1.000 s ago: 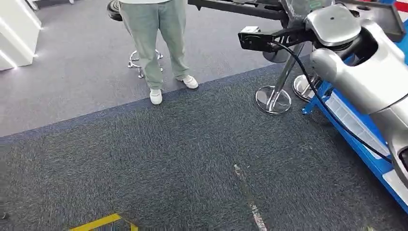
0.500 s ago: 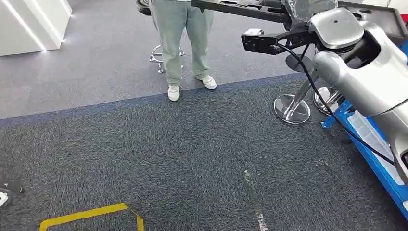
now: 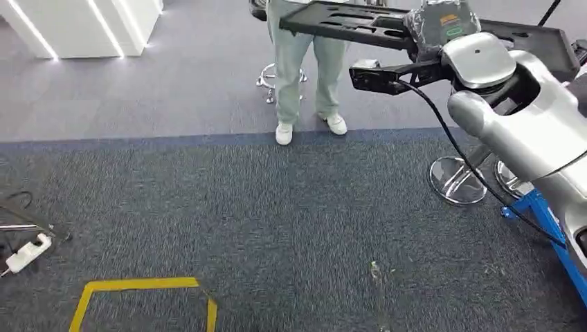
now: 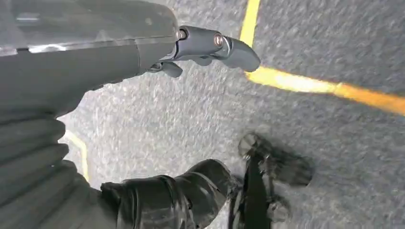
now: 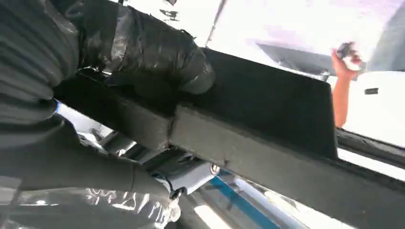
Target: Take the parts from the cabinet and place them on the table.
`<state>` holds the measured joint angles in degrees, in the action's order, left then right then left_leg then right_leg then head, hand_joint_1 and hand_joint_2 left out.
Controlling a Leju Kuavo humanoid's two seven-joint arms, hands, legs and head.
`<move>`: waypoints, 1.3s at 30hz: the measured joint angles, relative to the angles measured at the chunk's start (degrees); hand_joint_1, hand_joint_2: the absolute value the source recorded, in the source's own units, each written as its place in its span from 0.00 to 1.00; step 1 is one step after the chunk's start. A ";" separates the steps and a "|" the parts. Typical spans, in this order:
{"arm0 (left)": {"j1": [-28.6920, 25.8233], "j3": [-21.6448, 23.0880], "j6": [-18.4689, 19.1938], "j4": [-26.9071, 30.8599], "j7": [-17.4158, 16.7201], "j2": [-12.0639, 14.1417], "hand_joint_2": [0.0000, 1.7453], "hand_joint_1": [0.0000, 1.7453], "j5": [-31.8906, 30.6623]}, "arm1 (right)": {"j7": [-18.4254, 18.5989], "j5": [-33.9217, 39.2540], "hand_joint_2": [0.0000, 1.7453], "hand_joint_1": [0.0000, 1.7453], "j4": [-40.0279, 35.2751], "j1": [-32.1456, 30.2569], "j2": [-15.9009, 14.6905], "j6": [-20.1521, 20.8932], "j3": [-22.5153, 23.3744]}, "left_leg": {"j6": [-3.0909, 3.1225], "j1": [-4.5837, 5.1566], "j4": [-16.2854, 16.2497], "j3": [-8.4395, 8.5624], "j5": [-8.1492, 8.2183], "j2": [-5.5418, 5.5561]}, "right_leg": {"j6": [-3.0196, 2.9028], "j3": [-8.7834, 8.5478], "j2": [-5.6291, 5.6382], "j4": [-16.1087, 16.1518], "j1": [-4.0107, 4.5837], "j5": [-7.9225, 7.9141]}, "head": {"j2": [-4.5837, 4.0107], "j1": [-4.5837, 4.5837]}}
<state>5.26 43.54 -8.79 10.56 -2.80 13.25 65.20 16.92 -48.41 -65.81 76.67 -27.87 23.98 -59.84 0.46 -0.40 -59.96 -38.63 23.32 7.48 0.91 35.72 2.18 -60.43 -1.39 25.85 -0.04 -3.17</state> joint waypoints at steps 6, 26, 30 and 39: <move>0.08 0.07 -0.02 0.00 -0.07 -0.20 1.00 0.00 0.17 | 0.00 -0.33 1.00 1.00 -0.42 -0.10 0.00 0.06 0.26 | -0.73 0.15 -17.41 -8.30 7.90 -7.22 | -1.17 -0.75 -3.03 0.50 0.73 0.08 | 0.00 -0.50; 0.41 0.13 0.02 0.00 -0.61 -0.17 1.00 0.00 0.35 | -0.79 -2.10 1.00 1.00 -0.85 -2.00 -0.39 -0.48 1.35 | 2.63 1.02 0.91 2.02 0.56 -3.48 | 1.18 2.83 -1.35 -5.07 0.26 0.00 | 0.00 -0.24; 0.42 0.13 -0.11 0.00 -0.81 -0.13 1.00 0.00 0.39 | -0.74 -2.19 1.00 1.00 -1.03 -2.05 -0.41 -0.40 1.73 | 1.32 0.61 -0.14 0.51 0.67 -1.05 | 0.84 0.42 1.66 0.00 0.20 -0.28 | 0.02 -0.26; 0.05 0.15 -0.11 0.00 -0.85 -0.46 1.00 0.00 0.79 | -0.59 -2.62 1.00 1.00 -1.36 -1.81 -0.24 0.06 2.47 | -1.06 -0.21 -15.24 -7.44 6.15 -7.04 | -1.09 -0.97 -3.95 1.45 0.51 -0.36 | 0.00 -0.61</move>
<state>5.31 43.69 -8.90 10.56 -3.65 12.79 65.99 16.33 -51.04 -67.17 74.86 -28.11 24.04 -57.37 -0.60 -0.61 -75.20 -46.07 29.47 0.44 -0.18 34.74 -1.77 -58.97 -0.87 25.49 -0.04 -3.78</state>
